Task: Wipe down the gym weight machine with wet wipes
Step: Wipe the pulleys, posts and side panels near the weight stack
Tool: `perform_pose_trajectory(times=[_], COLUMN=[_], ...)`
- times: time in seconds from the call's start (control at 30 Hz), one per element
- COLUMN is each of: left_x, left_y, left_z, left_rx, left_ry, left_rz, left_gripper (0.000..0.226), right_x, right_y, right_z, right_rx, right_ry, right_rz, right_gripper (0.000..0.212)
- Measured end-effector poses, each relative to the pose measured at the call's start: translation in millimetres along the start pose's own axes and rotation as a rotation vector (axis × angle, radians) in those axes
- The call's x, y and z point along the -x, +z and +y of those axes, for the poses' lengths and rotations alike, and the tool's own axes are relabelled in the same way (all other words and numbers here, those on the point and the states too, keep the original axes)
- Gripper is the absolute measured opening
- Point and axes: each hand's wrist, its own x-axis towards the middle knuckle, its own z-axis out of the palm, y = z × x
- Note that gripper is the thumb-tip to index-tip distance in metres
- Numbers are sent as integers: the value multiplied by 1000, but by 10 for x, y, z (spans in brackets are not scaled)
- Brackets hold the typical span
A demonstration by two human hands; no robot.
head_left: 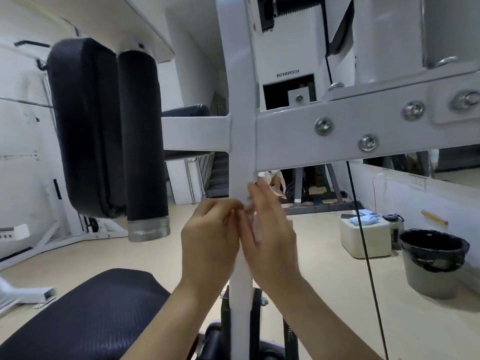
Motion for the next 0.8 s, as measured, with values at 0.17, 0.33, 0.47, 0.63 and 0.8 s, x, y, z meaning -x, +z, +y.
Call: perform_pose_trajectory(times=[0.17,0.33,0.47,0.63,0.8], left_x=[-258,-384,-516,-630,-581], left_y=[43,38,-81,-105,20], left_z=[69,46,118,333,439], left_rx=[98,118,220,152,-8], left_ry=[-163,-175,-183,-100,137], left_rz=[55,50,103,132,36], left_gripper=[9,12,17,32,33], right_x=[35,-16,-565,-905,-649], right_y=[90,-12,-1,-67,-310], right_z=[-85,-173,-201,-271,-84], right_rx=[436,513,629,743,761], right_ry=[-151,-219,-274,-252,-204], right_rz=[-197,-281,-320,-423,-250], right_gripper=[60,59,60,73,64])
